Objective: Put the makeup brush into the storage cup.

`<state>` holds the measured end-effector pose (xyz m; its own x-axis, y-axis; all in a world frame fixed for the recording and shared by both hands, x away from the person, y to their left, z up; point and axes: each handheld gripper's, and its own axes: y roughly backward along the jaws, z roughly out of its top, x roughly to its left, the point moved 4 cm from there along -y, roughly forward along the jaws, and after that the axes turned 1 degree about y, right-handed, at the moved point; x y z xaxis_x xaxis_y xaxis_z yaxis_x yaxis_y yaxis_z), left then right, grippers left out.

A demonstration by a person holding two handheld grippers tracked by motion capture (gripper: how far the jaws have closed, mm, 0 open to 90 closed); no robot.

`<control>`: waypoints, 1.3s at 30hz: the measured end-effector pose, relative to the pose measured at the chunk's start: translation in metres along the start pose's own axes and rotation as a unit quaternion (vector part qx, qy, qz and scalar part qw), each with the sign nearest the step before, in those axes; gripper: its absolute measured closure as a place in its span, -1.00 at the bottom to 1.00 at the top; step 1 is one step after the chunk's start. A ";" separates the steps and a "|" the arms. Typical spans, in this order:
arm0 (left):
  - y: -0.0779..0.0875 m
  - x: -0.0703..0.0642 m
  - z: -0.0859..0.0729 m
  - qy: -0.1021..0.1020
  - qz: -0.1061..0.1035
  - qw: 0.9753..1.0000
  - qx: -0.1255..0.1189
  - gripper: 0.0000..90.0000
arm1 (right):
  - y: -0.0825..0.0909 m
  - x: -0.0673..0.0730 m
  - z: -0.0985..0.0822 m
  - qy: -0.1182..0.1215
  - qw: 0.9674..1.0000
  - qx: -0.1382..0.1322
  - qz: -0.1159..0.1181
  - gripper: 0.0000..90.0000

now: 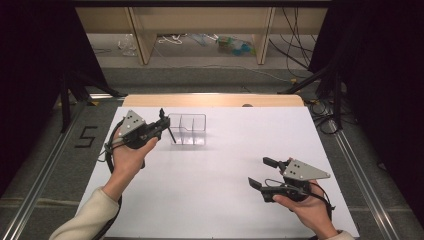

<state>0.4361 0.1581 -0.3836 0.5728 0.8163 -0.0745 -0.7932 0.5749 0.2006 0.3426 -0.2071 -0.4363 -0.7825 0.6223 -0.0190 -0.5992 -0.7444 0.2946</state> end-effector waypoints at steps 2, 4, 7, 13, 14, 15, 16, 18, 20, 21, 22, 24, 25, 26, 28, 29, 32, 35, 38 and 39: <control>0.000 0.001 0.001 -0.002 0.001 1.000 0.000 0.89 | 0.000 0.000 0.000 0.000 1.000 0.001 0.001 -0.56; -0.001 0.001 0.001 -0.001 0.002 1.000 -0.002 0.89 | 0.000 0.000 0.000 0.001 1.000 0.001 0.003 -0.56; -0.001 0.002 0.003 -0.002 0.002 1.000 -0.003 0.89 | 0.000 0.000 0.000 -0.001 1.000 0.002 0.002 -0.56; -0.002 0.002 0.004 -0.002 0.004 1.000 -0.003 0.89 | 0.000 0.000 0.000 -0.002 1.000 0.003 0.003 -0.56; -0.003 0.002 0.004 -0.003 0.004 1.000 -0.003 0.89 | 0.000 0.000 0.000 -0.002 1.000 0.003 0.003 -0.56; -0.003 0.002 0.005 -0.003 0.004 1.000 -0.003 0.89 | 0.000 0.000 0.000 -0.002 1.000 0.003 0.003 -0.56; -0.003 0.002 0.005 -0.002 0.004 1.000 -0.006 0.89 | 0.000 0.000 0.000 -0.002 1.000 0.003 0.003 -0.56; -0.003 0.003 0.007 -0.005 0.005 1.000 -0.007 0.89 | 0.000 0.000 0.000 -0.001 1.000 0.001 0.003 -0.56; -0.003 0.004 0.008 -0.006 0.006 1.000 -0.007 0.89 | 0.001 0.000 0.000 -0.003 1.000 0.004 0.004 -0.56; -0.003 0.004 0.009 -0.002 0.006 1.000 -0.009 0.89 | 0.001 0.000 -0.001 -0.002 1.000 0.004 0.004 -0.56; -0.003 0.004 0.009 -0.003 0.007 1.000 -0.009 0.89 | 0.001 0.000 0.000 -0.002 1.000 0.004 0.004 -0.56; -0.003 0.005 0.010 -0.004 0.007 1.000 -0.010 0.89 | 0.000 0.000 0.000 -0.003 1.000 0.003 0.003 -0.56; -0.003 0.005 0.011 -0.004 0.008 1.000 -0.010 0.89 | 0.001 0.000 -0.001 -0.003 1.000 0.004 0.004 -0.56; -0.003 0.005 0.011 -0.004 0.008 1.000 -0.010 0.89 | 0.001 0.000 -0.001 -0.003 1.000 0.004 0.004 -0.56; -0.003 0.006 0.011 -0.002 0.009 1.000 -0.012 0.89 | 0.001 0.000 -0.001 -0.003 1.000 0.004 0.004 -0.56; -0.003 0.006 0.012 -0.003 0.009 1.000 -0.012 0.89 | 0.001 0.000 -0.001 -0.003 1.000 0.004 0.004 -0.56; -0.004 0.007 0.012 -0.005 0.010 1.000 -0.012 0.89 | 0.000 0.000 -0.001 -0.002 1.000 0.000 0.008 -0.56; -0.004 0.008 0.013 -0.005 0.011 1.000 -0.013 0.89 | 0.000 0.000 -0.001 -0.003 1.000 0.001 0.006 -0.56; -0.004 0.008 0.014 -0.005 0.013 1.000 -0.013 0.89 | 0.001 0.000 -0.001 -0.003 1.000 0.004 0.004 -0.56; -0.004 0.008 0.014 -0.002 0.012 1.000 -0.013 0.89 | 0.000 0.000 -0.001 -0.004 1.000 0.003 0.005 -0.56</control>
<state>0.4464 0.1613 -0.3709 0.5541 0.8299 -0.0652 -0.8122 0.5561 0.1761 0.3424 -0.2077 -0.4368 -0.7877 0.6160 -0.0091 -0.5898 -0.7497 0.3001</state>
